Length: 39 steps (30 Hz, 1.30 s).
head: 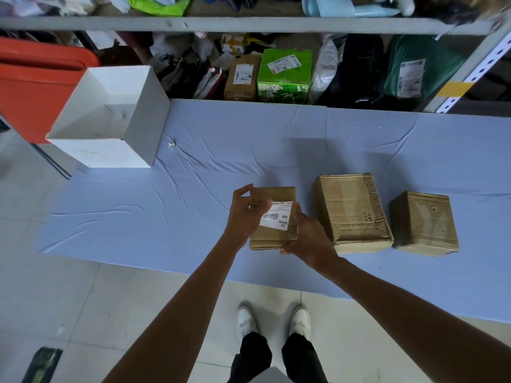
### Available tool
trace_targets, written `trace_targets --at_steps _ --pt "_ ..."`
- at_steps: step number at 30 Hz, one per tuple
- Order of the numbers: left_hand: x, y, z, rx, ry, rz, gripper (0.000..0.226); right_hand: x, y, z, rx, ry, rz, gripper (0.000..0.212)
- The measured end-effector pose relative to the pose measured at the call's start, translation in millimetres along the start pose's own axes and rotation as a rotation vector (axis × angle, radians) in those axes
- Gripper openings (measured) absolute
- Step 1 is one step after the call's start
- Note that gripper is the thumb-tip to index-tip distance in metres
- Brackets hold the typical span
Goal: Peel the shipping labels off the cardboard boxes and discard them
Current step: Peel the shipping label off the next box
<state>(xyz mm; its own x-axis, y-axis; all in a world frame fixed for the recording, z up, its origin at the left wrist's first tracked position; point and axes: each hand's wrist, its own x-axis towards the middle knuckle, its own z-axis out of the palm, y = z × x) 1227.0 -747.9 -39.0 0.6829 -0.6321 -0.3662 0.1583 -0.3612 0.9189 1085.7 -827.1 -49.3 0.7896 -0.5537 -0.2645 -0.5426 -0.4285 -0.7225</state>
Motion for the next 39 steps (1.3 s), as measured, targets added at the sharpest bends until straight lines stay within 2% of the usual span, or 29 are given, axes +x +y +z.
trace_targets --at_steps 4,8,12,16,20,25,33,39 --pt "0.9 -1.7 0.8 0.014 0.02 -0.004 0.05 1.1 -1.0 -0.4 -0.003 -0.007 -0.008 0.101" --pt "-0.3 -1.0 1.4 0.013 0.009 -0.004 0.047 1.5 -0.2 0.1 -0.02 -0.014 0.007 0.103" --pt "-1.2 -1.1 1.4 0.0 0.022 -0.009 0.055 2.2 0.8 0.9 -0.043 -0.027 0.011 0.11" --pt "-0.7 -1.6 2.0 0.03 0.026 -0.015 0.051 2.1 1.4 1.7 -0.047 -0.028 0.015 0.113" --pt "-0.8 -1.3 2.6 0.038 0.025 -0.008 0.046 1.3 0.3 0.9 -0.047 -0.023 0.006 0.112" --pt "-2.3 -1.6 1.5 0.036 0.024 0.0 0.05 0.1 -2.5 -1.7 -0.011 -0.02 -0.007 0.098" --pt "-5.3 0.4 1.0 -0.061 -0.009 -0.012 0.057 0.3 -1.2 0.6 -0.018 -0.016 0.015 0.107" --pt "-4.5 -1.5 0.8 -0.072 -0.02 -0.006 0.057 -0.2 -2.3 0.3 -0.012 -0.007 0.005 0.102"
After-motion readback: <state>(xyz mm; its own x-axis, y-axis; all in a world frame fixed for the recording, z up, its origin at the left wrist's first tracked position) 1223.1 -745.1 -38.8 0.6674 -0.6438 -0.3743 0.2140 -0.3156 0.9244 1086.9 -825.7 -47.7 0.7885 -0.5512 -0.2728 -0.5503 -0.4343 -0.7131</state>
